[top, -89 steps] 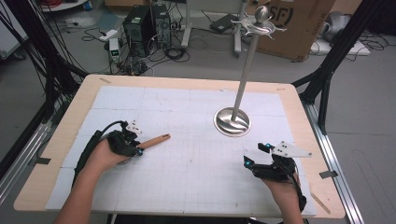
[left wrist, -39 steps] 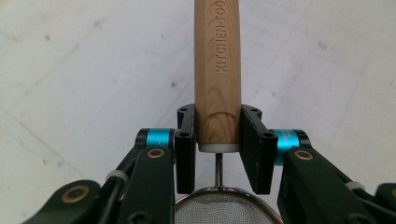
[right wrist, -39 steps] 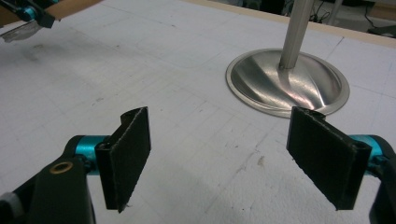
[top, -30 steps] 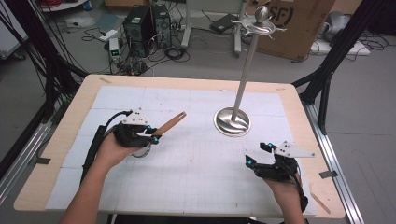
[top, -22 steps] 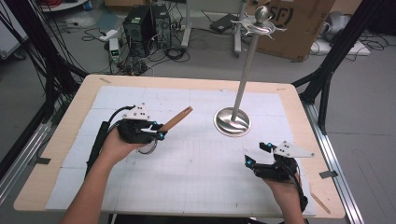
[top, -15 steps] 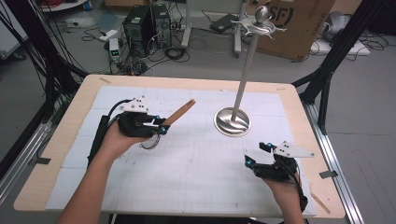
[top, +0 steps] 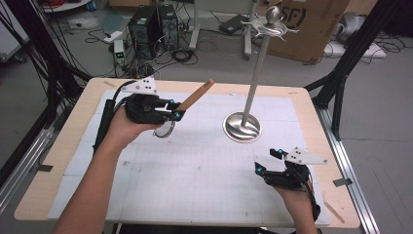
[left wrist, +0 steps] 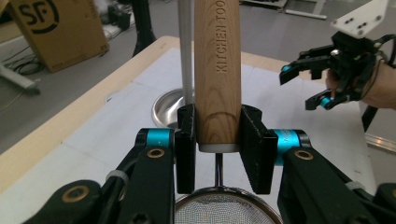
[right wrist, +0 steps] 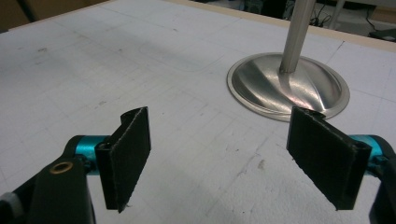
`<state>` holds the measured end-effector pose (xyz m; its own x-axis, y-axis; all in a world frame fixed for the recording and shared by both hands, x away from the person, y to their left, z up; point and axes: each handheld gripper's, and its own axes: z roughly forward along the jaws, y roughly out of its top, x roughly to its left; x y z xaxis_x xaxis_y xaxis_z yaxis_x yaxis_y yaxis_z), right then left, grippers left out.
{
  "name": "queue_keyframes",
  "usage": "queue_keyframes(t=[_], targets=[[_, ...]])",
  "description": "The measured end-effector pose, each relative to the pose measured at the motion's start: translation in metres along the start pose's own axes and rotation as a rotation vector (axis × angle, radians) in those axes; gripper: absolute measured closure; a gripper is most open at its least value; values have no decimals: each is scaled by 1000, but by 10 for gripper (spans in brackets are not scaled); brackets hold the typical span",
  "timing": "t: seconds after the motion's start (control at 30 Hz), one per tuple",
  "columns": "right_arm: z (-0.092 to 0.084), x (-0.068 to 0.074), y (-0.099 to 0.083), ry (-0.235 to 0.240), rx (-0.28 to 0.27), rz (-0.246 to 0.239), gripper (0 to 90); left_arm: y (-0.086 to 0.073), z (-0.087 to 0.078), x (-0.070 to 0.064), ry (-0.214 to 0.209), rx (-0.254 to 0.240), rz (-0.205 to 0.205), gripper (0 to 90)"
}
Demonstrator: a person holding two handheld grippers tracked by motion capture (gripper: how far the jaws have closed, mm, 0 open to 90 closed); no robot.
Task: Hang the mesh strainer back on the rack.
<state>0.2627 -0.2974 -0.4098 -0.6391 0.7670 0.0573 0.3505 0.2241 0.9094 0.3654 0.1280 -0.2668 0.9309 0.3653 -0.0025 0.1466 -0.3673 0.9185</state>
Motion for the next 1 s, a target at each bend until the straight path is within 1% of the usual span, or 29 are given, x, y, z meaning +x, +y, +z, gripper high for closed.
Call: queue_keyframes(t=[0.03, 0.07, 0.23, 0.27, 0.37, 0.4, 0.5, 0.67, 0.7, 0.77, 1.0], targets=[[0, 0, 0, 2, -1, 1, 209, 3, 1, 0, -3, -2, 10, 690], [0, 0, 0, -1, -3, -2, 208, 7, 2, -1, -2, -16, 2, 690], [-1, 0, 0, -3, -4, 1, 208, 25, 5, -2, -11, -61, 17, 690], [-1, 0, 0, -1, -4, 2, 208, 29, 5, -2, -12, -61, 32, 691], [0, 0, 0, -1, -1, 0, 208, 42, 9, -2, -25, -62, 38, 690], [0, 0, 0, -2, -1, 0, 208, 46, 11, -1, -27, -54, 40, 690], [0, 0, 0, 2, 0, 0, 208, 57, 16, 4, -11, -37, 50, 690], [-1, -1, 0, 0, -5, 2, 208, 74, 20, 5, -12, -52, 70, 691], [-1, -1, 0, -3, -7, 0, 208, 77, 21, 4, -18, -60, 70, 690], [-1, -2, 0, -2, -8, 4, 208, 81, 22, 4, -33, -54, 84, 690], [-2, -1, 1, 0, -13, 5, 209, 91, 25, 8, -24, -68, 69, 690]])
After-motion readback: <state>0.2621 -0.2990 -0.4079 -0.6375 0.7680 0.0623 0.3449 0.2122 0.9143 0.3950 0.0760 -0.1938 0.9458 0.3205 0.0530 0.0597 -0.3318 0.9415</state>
